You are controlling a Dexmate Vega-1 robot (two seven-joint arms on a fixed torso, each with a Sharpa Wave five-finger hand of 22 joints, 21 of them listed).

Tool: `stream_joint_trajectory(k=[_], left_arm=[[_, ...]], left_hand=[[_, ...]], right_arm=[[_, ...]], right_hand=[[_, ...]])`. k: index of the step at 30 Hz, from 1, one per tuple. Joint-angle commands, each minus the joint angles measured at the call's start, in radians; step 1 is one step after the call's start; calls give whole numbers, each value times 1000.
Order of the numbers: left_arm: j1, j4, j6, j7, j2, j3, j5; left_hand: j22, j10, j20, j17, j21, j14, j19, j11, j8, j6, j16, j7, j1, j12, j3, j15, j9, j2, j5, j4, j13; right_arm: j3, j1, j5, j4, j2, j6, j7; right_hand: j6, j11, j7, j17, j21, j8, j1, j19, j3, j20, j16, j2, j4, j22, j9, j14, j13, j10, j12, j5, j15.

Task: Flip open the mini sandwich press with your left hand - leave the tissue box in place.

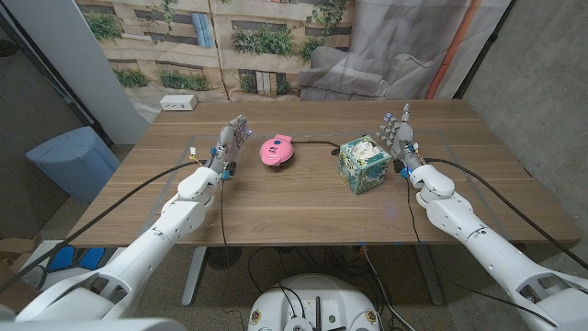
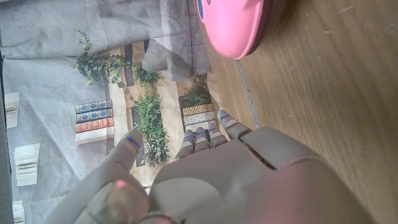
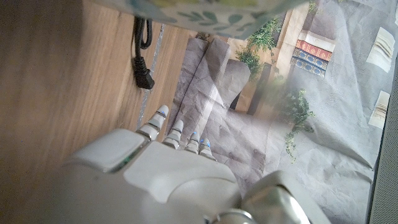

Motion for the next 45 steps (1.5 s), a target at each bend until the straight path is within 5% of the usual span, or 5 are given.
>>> stream_joint_trajectory(k=[1,21,35,41,45], left_arm=[[-21,31,-28,-20,12,6,27],[-25,24,-162,33,123,46,282],[-28,6,-217,56,190,63,419],[-36,12,-283,81,213,64,497],[-54,29,-335,73,233,71,550]], left_hand=[[3,-2,-40,4,3,-4,7,-2,7,4,4,7,7,7,5,-2,3,83,5,-7,4],[2,17,-45,3,-1,9,9,-20,10,30,2,-9,21,8,3,-15,3,72,2,-45,4],[0,40,-65,4,-5,27,19,-48,15,81,0,-62,46,6,-8,-44,3,33,7,-125,4],[0,55,-74,5,-5,36,33,-67,25,109,0,-88,95,5,0,-57,5,8,13,-207,4],[-1,61,-77,5,-4,43,41,-75,27,116,1,-96,111,4,0,-66,5,-1,14,-224,4]], right_arm=[[0,0,0,1,0,1,1],[0,1,0,1,0,1,1],[0,1,0,3,0,2,2],[0,0,0,2,0,1,2],[0,0,0,1,0,1,1]], right_hand=[[-6,1,-2,5,7,5,4,0,-8,6,5,86,-1,2,3,-4,3,-7,6,7,-21],[-6,2,-1,5,5,5,4,1,-9,5,5,86,-1,2,4,-4,4,-7,5,7,-20],[-7,2,-1,5,3,4,4,1,-10,6,5,86,-1,2,5,-5,5,-7,5,7,-19],[-6,1,-1,5,3,4,4,2,-10,5,5,86,-1,2,5,-5,5,-7,5,7,-21],[-6,1,-1,5,3,4,4,2,-11,6,5,86,-1,2,5,-5,5,-6,5,7,-19]])
